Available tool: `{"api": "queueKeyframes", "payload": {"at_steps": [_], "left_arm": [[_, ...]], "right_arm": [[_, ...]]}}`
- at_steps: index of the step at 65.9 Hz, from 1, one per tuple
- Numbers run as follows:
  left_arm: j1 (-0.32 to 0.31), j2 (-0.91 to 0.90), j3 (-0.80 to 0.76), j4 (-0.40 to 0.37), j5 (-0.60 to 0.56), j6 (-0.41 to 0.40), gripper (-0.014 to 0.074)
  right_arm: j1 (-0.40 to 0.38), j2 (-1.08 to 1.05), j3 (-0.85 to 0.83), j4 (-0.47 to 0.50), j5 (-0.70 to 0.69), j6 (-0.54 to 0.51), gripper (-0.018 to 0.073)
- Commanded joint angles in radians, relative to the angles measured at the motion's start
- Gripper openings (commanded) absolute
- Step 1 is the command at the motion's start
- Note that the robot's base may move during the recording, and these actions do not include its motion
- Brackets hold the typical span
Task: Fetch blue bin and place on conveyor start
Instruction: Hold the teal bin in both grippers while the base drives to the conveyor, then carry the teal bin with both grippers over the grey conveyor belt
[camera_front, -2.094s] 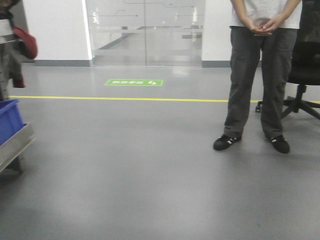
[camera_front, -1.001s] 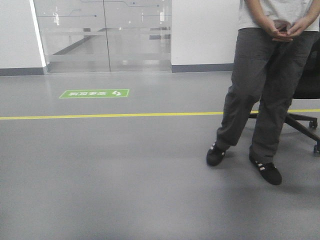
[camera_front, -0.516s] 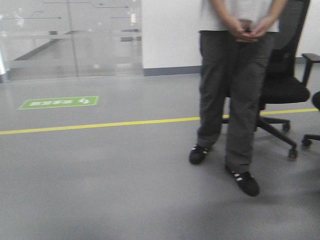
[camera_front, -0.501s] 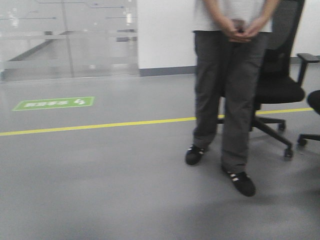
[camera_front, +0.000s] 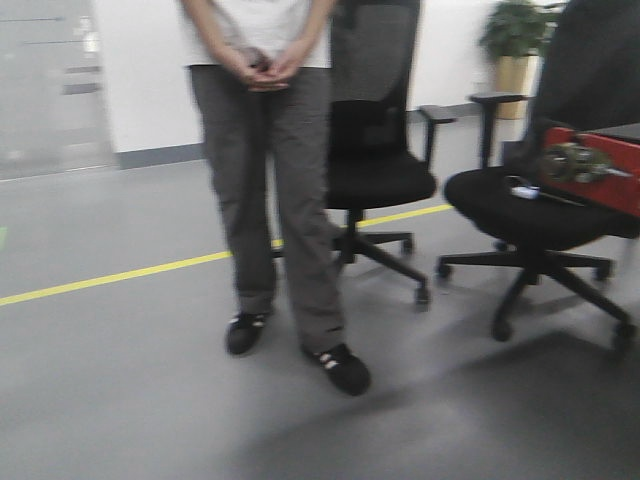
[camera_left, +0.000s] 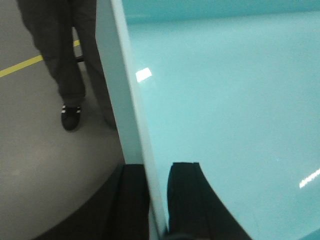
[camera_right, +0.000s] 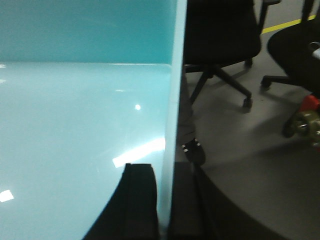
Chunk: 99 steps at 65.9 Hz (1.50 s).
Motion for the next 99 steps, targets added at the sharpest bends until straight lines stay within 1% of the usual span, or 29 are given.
{"api": "queueKeyframes", "payload": {"at_steps": [1,17,99], "left_arm": [[-0.005,-0.018,-0.008,-0.04,-0.034,0.017,-0.0111],[-0.005,-0.018,-0.008,-0.04,-0.034,0.017,-0.0111],[-0.005,-0.018,-0.008,-0.04,-0.034,0.017,-0.0111]], "right_arm": [[-0.003,0.004,-0.009,-0.011,-0.102,-0.015,-0.0151],[-0.003,0.004,-0.009,-0.011,-0.145,-0.015,-0.0151],[-0.003,0.004,-0.009,-0.011,-0.145,-0.015,-0.0151]]}}
